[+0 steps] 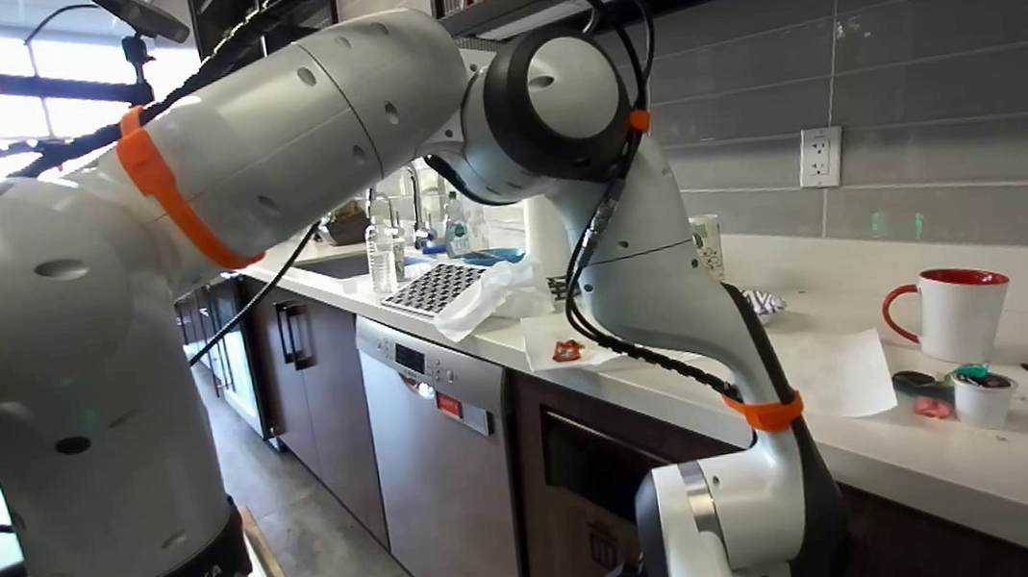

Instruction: Place one of the small white containers in the trash can beneath the counter to the right of the dishwasher

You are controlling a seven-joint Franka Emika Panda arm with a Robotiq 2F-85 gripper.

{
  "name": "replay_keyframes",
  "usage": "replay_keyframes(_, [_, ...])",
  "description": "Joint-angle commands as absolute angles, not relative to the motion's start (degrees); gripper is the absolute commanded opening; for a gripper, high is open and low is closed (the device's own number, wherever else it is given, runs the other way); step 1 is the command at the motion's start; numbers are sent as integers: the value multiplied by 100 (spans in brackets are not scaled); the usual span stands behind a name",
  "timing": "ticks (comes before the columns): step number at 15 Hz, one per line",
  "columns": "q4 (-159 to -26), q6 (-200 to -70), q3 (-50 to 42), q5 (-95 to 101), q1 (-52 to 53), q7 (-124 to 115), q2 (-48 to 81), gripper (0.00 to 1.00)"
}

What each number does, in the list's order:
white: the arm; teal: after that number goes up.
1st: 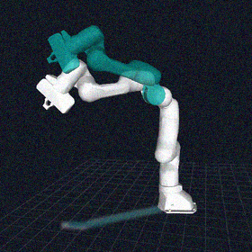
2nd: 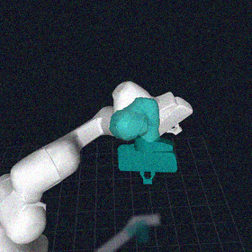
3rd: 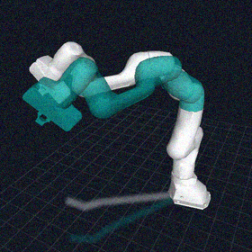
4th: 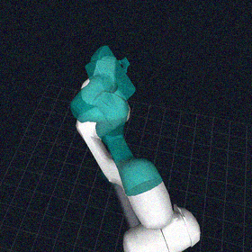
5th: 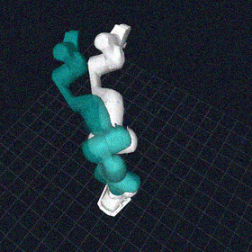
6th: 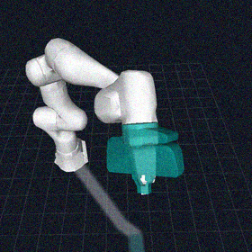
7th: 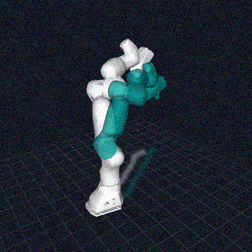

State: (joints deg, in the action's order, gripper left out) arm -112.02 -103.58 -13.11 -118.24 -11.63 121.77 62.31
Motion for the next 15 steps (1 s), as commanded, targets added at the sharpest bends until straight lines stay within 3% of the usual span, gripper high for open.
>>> replay_keyframes(1, [-10481, -10294, -1348, -11820, -1227, 11678, 6456, 2])
replay_keyframes(15, [-10574, -10725, -1316, -12115, -1047, 11296, 6253, 2])
